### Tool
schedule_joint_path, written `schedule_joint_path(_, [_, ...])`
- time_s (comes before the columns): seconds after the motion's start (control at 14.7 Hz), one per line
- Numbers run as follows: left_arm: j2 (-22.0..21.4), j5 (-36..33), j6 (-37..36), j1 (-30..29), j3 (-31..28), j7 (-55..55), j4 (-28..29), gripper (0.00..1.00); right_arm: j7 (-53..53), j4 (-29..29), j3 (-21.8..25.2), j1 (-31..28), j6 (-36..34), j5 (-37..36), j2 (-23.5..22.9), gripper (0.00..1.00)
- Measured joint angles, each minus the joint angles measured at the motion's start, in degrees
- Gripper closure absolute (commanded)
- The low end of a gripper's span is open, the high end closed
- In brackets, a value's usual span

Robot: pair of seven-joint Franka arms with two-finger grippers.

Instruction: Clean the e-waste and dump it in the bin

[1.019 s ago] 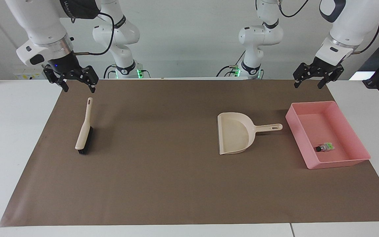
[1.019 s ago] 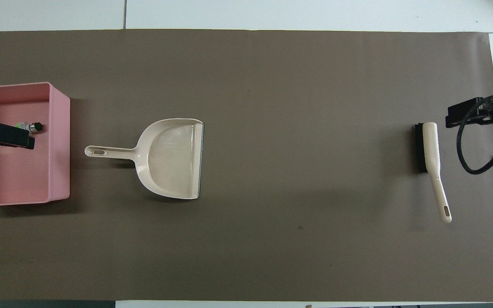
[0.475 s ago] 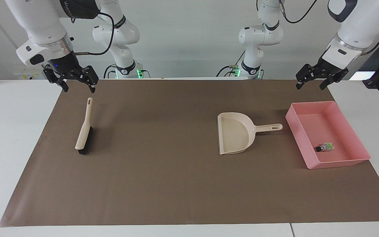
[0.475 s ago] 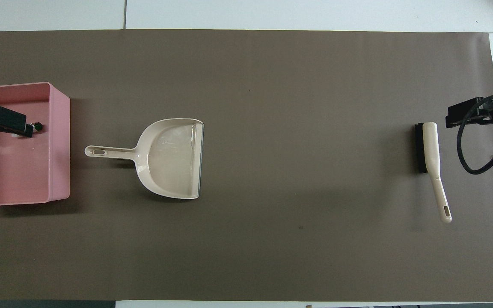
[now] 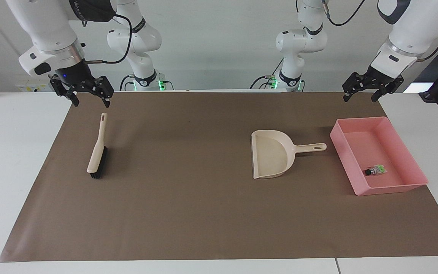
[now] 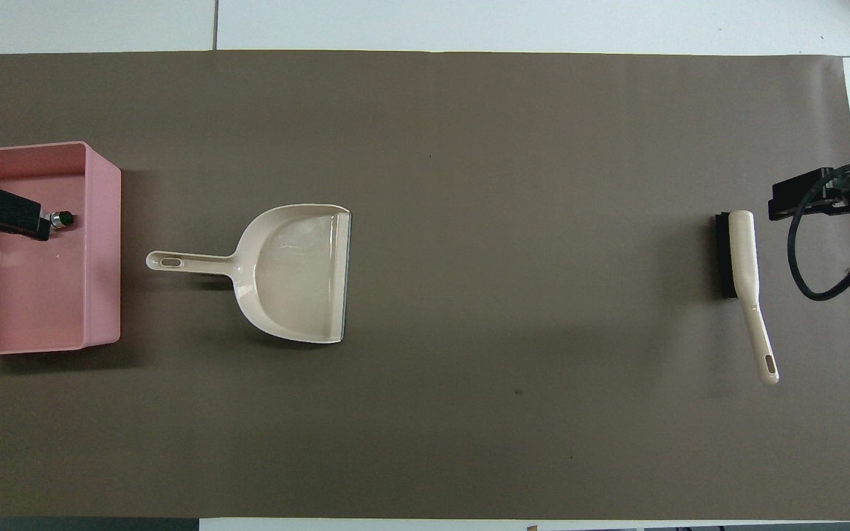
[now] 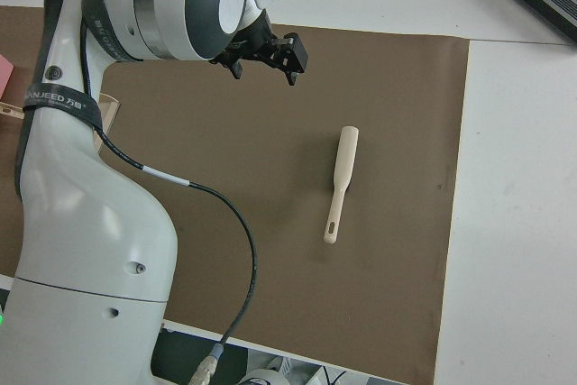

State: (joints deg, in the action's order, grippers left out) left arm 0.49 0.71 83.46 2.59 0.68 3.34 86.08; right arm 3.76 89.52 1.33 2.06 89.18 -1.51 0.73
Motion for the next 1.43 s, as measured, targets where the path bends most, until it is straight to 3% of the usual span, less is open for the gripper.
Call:
schedule_joint_path(0.34, [-1.5,0.0,3.9,0.0,0.1,0.3,3.2,0.01,0.0,0.0,0.0,0.0,0.0,0.0,0.0,0.00])
schedule_joint_path(1.43, [-2.1,-0.3,3.2,-0.2,-0.2,0.3,4.2,0.01,0.0,0.0,0.0,0.0,0.0,0.0,0.0,0.00])
